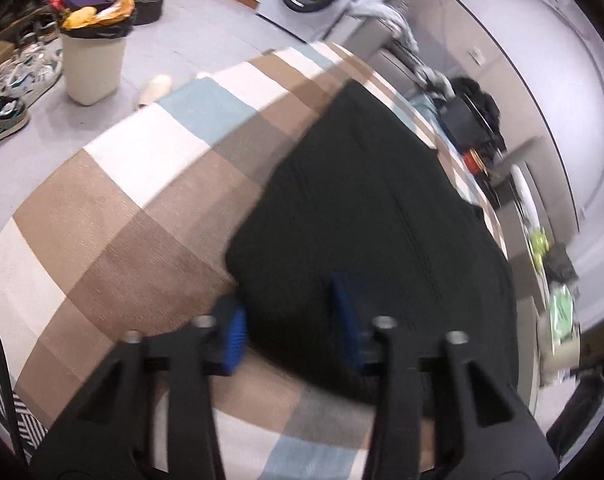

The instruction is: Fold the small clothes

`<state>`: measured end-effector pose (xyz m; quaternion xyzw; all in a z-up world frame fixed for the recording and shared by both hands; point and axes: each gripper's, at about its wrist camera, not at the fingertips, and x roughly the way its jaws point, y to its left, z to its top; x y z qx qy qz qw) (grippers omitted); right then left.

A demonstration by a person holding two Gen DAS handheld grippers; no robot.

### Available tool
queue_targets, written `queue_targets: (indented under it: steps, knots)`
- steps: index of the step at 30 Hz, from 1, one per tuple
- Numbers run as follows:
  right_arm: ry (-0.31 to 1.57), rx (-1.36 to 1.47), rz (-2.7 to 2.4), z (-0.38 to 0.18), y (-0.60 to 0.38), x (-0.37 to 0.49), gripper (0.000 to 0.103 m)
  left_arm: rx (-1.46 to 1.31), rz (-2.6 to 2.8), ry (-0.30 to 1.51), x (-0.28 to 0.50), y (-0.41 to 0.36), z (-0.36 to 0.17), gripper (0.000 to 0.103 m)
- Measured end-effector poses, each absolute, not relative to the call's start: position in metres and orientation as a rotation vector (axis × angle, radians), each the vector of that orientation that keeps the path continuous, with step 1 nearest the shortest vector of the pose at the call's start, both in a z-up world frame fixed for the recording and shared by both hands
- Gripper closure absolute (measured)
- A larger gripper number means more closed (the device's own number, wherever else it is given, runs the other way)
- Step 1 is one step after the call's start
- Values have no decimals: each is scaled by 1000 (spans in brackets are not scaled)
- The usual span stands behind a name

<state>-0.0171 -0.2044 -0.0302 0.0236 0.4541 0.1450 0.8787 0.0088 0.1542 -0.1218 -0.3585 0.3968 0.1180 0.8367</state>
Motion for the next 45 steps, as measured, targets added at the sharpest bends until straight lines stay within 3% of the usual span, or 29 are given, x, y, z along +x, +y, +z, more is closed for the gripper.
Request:
queue_targets:
  steps: [2, 4, 32, 45]
  knots:
    - [955, 39, 322, -31, -194, -13, 25, -759, 246, 800, 7, 157, -120, 88]
    - [958, 23, 338, -31, -184, -10, 25, -716, 237, 777, 9, 152, -115, 90]
    - [1025, -79, 388, -45, -126, 6, 25, -467, 234, 734, -7, 134, -87, 94]
    - [1008, -184, 427, -60, -85, 6, 25, -397, 126, 654, -20, 120, -50, 95]
